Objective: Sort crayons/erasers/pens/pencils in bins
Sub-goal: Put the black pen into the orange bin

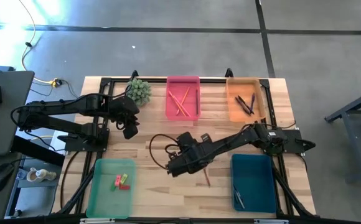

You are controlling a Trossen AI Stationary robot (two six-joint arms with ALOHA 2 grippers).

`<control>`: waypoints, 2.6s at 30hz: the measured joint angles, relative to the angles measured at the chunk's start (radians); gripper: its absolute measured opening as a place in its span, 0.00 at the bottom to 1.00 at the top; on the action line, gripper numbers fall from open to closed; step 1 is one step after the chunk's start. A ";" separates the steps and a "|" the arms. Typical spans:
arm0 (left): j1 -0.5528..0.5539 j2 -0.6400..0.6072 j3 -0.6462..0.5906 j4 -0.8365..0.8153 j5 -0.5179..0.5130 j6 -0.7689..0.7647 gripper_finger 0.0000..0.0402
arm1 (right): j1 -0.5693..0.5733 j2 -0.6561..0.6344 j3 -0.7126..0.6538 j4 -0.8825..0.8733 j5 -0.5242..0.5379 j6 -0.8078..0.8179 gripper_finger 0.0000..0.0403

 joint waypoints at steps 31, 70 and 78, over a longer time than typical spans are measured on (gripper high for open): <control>0.000 0.000 0.000 0.080 0.000 -0.157 0.28 | -0.306 -0.779 -0.938 0.089 0.210 -0.084 0.03; 0.000 0.001 0.000 0.382 -0.161 -0.218 0.28 | -1.069 -0.923 -1.418 0.866 -0.133 -1.006 0.03; 0.000 0.001 0.000 0.520 -0.211 -0.033 0.28 | -1.085 -0.844 -1.418 0.839 -0.247 -0.932 0.03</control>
